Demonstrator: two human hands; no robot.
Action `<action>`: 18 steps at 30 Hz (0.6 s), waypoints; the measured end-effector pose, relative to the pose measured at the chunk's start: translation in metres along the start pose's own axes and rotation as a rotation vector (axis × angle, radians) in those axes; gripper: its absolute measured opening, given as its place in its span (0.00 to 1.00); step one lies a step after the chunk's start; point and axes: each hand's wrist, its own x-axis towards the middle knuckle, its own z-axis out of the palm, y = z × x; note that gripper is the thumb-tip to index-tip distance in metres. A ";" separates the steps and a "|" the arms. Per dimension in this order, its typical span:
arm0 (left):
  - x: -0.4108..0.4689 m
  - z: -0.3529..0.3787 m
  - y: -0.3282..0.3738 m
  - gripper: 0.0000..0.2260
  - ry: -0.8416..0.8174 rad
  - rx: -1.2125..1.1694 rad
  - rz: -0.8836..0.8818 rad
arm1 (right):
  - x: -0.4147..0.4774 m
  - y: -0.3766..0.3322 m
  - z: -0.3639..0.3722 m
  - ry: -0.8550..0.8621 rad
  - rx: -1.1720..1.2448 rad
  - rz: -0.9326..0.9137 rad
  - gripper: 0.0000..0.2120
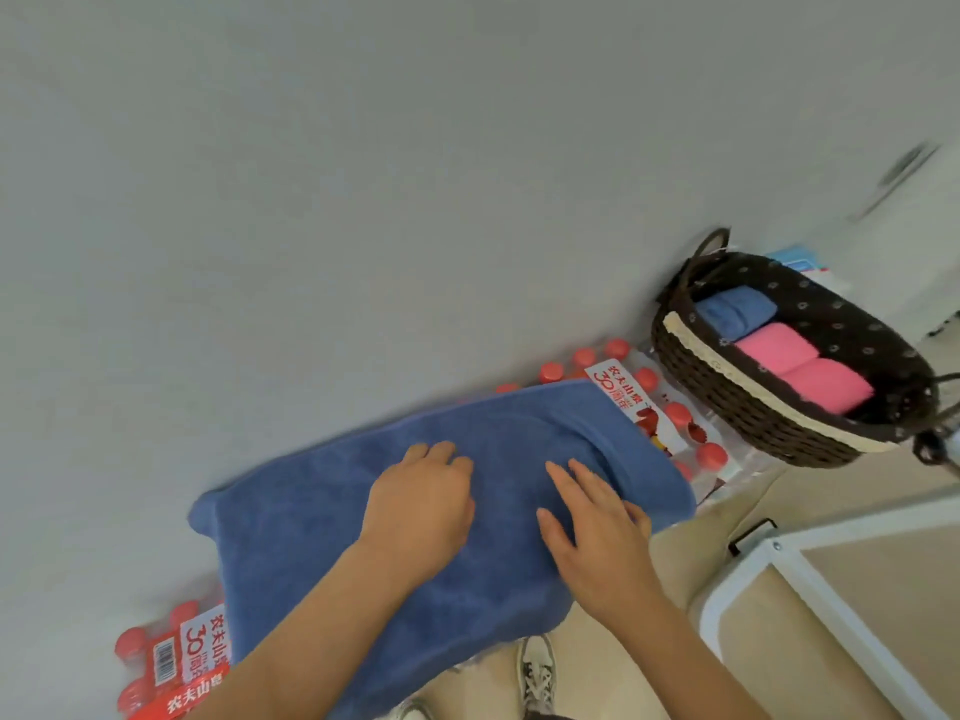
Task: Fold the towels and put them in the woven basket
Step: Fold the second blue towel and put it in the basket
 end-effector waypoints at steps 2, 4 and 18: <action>0.026 -0.002 0.031 0.08 0.011 -0.062 0.035 | 0.002 0.022 -0.009 0.182 0.089 0.069 0.25; 0.053 -0.003 0.060 0.11 0.016 -0.099 0.009 | 0.008 0.050 -0.016 0.266 0.129 0.196 0.26; 0.183 0.020 0.119 0.12 -0.075 -0.192 -0.152 | 0.039 0.128 -0.035 0.171 0.509 0.161 0.07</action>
